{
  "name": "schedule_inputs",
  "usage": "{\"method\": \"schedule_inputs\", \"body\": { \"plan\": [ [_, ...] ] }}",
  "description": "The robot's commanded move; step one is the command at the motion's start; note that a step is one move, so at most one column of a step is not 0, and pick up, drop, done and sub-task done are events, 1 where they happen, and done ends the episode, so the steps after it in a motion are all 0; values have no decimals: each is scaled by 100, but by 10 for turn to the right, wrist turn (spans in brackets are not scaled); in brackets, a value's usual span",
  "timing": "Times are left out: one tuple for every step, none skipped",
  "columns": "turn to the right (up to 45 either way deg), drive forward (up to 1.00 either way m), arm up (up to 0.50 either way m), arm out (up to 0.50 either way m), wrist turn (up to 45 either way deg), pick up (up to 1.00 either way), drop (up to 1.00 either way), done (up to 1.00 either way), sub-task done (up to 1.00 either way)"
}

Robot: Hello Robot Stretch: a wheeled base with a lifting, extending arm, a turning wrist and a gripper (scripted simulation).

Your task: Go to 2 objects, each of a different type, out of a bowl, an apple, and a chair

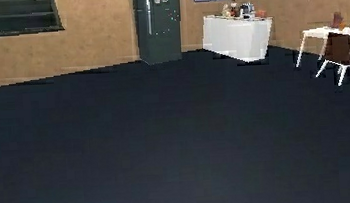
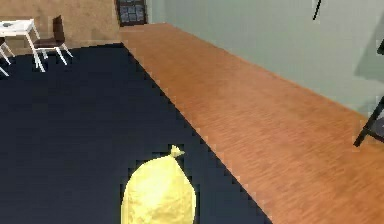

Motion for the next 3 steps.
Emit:
{"method": "schedule_inputs", "body": {
  "plan": [
    [60, 0, 0, 0, 0, 0, 0, 0, 0],
    [0, 65, 0, 0, 0, 0, 0, 0, 0],
    [60, 0, 0, 0, 0, 0, 0, 0, 0]
  ]
}}
